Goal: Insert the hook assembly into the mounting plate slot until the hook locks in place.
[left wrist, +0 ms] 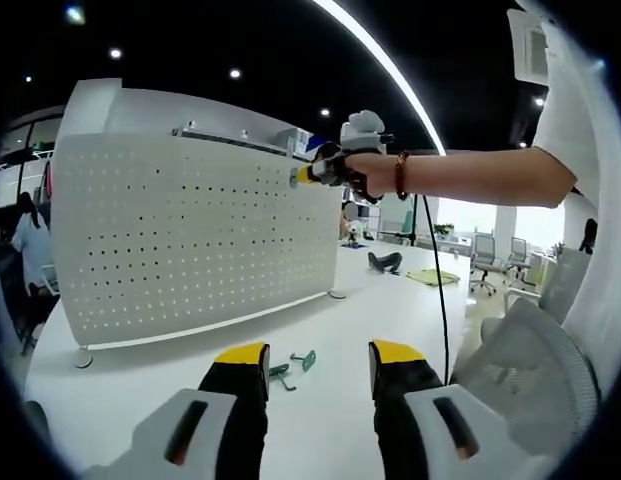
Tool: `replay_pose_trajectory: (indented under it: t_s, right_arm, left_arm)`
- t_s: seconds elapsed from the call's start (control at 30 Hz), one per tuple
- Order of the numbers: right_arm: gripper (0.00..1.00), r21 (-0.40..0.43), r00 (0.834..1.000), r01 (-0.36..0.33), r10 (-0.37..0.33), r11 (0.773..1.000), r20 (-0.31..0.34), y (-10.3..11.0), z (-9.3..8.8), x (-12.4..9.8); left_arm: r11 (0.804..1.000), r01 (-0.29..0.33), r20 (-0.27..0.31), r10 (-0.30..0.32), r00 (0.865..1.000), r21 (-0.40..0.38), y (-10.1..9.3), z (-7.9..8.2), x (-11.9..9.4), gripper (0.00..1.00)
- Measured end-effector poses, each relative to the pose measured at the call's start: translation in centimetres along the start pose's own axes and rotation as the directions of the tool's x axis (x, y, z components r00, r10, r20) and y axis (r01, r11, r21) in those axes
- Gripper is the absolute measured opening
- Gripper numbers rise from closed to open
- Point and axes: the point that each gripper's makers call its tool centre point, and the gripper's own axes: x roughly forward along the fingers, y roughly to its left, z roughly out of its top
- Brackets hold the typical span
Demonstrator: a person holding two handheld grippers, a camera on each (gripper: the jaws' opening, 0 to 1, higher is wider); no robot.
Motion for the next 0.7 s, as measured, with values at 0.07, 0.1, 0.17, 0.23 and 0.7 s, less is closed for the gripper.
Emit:
replay_pose_trajectory:
  t_s: [0.07, 0.1, 0.17, 0.23, 0.7]
  right_arm:
    - [0.01, -0.003, 1.0, 0.006, -0.006, 1.0, 0.002, -0.3, 0.2, 0.3]
    - [0.01, -0.001, 1.0, 0.011, -0.011, 1.0, 0.005, -0.5, 0.3, 0.5]
    - [0.01, -0.009, 1.0, 0.011, -0.011, 1.0, 0.003, -0.6, 0.4, 0.8]
    - [0.01, -0.015, 1.0, 0.018, -0.018, 1.0, 0.002, -0.9, 0.5, 1.0]
    - [0.01, 0.008, 0.999, 0.035, -0.035, 0.999, -0.003, -1.5, 0.6, 2.1]
  left_arm:
    - [1.0, -0.004, 0.0, 0.004, 1.0, -0.009, 0.1, 0.0, -0.1, 0.41]
    - [1.0, -0.005, 0.001, 0.005, 1.0, -0.01, 0.1, 0.0, -0.2, 0.42]
    - [1.0, -0.01, 0.004, 0.01, 1.0, -0.01, 0.2, 0.1, -0.3, 0.42]
    - [1.0, -0.011, 0.004, 0.011, 1.0, -0.012, 0.3, 0.0, -0.4, 0.42]
    - [1.0, -0.02, 0.003, 0.02, 1.0, -0.014, 0.6, 0.0, -0.5, 0.43]
